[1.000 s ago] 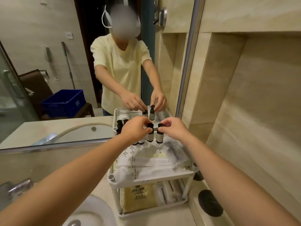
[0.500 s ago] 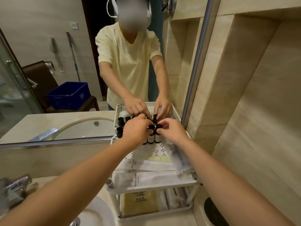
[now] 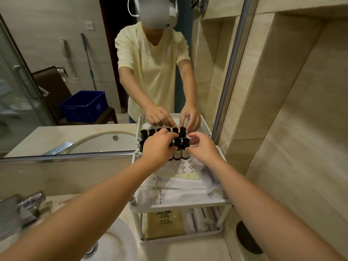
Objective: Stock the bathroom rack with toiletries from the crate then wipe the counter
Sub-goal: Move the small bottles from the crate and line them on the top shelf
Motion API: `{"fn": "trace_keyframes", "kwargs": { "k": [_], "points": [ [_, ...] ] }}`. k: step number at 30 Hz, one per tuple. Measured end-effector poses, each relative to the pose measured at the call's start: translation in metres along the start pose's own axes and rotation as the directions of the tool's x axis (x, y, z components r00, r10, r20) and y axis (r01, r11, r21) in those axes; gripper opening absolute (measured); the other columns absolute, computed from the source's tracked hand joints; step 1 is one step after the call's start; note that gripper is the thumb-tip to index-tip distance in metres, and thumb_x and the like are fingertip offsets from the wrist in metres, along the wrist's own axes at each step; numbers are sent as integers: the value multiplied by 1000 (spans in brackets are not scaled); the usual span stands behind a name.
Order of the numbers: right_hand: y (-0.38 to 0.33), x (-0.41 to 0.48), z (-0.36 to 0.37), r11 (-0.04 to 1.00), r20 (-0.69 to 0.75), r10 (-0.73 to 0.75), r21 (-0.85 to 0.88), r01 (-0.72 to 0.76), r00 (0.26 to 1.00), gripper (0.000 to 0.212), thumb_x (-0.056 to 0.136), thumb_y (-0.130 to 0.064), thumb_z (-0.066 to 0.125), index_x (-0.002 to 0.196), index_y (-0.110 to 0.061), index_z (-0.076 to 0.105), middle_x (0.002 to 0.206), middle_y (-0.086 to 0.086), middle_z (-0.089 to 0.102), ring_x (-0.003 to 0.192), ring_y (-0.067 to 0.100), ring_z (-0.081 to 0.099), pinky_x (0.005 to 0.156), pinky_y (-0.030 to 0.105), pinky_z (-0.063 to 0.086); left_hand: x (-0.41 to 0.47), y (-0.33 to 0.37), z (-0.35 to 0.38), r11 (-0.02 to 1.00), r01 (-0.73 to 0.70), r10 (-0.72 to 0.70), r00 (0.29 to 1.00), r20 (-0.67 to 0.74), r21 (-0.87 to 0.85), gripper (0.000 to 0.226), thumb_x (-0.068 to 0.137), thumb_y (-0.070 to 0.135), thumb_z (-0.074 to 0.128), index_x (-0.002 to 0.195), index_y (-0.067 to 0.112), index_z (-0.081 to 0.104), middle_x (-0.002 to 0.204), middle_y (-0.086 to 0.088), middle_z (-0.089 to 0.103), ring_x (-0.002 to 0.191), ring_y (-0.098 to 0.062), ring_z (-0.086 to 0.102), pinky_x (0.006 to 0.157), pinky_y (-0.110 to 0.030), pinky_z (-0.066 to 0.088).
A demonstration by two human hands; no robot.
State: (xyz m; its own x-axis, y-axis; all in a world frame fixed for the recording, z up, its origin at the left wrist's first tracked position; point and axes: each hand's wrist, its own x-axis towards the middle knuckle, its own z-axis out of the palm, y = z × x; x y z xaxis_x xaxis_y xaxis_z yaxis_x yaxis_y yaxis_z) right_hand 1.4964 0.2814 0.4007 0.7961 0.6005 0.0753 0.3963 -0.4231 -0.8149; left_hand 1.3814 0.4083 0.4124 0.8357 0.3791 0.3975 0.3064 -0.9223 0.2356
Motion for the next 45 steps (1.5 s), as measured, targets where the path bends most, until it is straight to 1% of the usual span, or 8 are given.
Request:
{"fn": "trace_keyframes", "kwargs": {
  "k": [7, 12, 16, 20, 28, 35, 40, 45],
  "points": [
    [-20, -38, 6, 992, -203, -53, 103, 75, 978, 40, 78, -16, 67, 113, -31, 53, 100, -17, 56, 85, 7, 59, 69, 30, 52, -37, -5, -16, 898, 230, -258, 966, -28, -374, 41, 88, 34, 67, 127, 32, 56, 98, 13, 56, 80, -4, 57, 65, -24, 49],
    [-40, -65, 22, 977, -124, -109, 167, 129, 986, 32, 83, -19, 66, 111, -29, 55, 103, -12, 57, 88, 9, 60, 74, 29, 53, -76, -17, -34, 705, 338, -424, 905, 10, -623, 38, 88, 28, 69, 124, 27, 59, 93, 10, 62, 78, -9, 64, 73, -33, 58],
    [-61, -87, 46, 969, -18, -171, 178, 171, 985, 30, 83, -22, 68, 111, -31, 58, 105, -14, 59, 89, 5, 60, 72, 21, 50, -118, -34, -58, 643, 374, -492, 870, 13, -668, 36, 88, 27, 68, 123, 25, 59, 96, 8, 63, 85, -9, 63, 78, -33, 56],
    [-85, -114, 79, 961, 73, -221, 189, 204, 973, 29, 83, -25, 67, 111, -31, 61, 103, -15, 59, 89, 3, 59, 74, 23, 51, -170, -54, -84, 582, 426, -571, 820, 25, -693, 36, 88, 24, 67, 123, 23, 59, 99, 4, 62, 92, -11, 61, 85, -32, 54],
    [-145, -208, 167, 926, 211, -347, 230, 299, 914, 30, 79, -17, 69, 107, -27, 63, 100, -9, 64, 81, 6, 61, 69, 20, 47, -307, -97, -146, 472, 529, -759, 651, -20, -706, 31, 85, 14, 70, 115, 11, 65, 90, -3, 62, 81, -17, 57, 82, -38, 51],
    [-180, -335, 238, 914, 445, -400, 262, 310, 801, 28, 80, -19, 70, 106, -27, 62, 96, -11, 63, 74, 3, 59, 64, 21, 49, -467, -119, -203, 311, 608, -875, 483, 30, -731, 29, 87, 20, 70, 114, 13, 62, 89, -3, 60, 78, -16, 58, 70, -28, 48],
    [-187, -425, 288, 924, 693, -353, 153, 351, 628, 52, 78, -26, 75, 125, -20, 54, 116, 0, 53, 93, 15, 56, 75, 27, 46, -581, -115, -230, 245, 700, -941, 338, 9, -671, 31, 87, 23, 70, 115, 14, 60, 97, -5, 62, 85, -17, 61, 77, -31, 50],
    [-200, -511, 326, 880, 792, -395, 181, 439, 466, 56, 77, -30, 72, 129, -21, 52, 120, -1, 51, 97, 18, 60, 78, 34, 52, -686, -98, -247, 151, 737, -985, 172, -33, -659, 32, 83, 23, 74, 112, 17, 62, 102, -4, 64, 94, -19, 62, 85, -36, 52]
  ]
}}
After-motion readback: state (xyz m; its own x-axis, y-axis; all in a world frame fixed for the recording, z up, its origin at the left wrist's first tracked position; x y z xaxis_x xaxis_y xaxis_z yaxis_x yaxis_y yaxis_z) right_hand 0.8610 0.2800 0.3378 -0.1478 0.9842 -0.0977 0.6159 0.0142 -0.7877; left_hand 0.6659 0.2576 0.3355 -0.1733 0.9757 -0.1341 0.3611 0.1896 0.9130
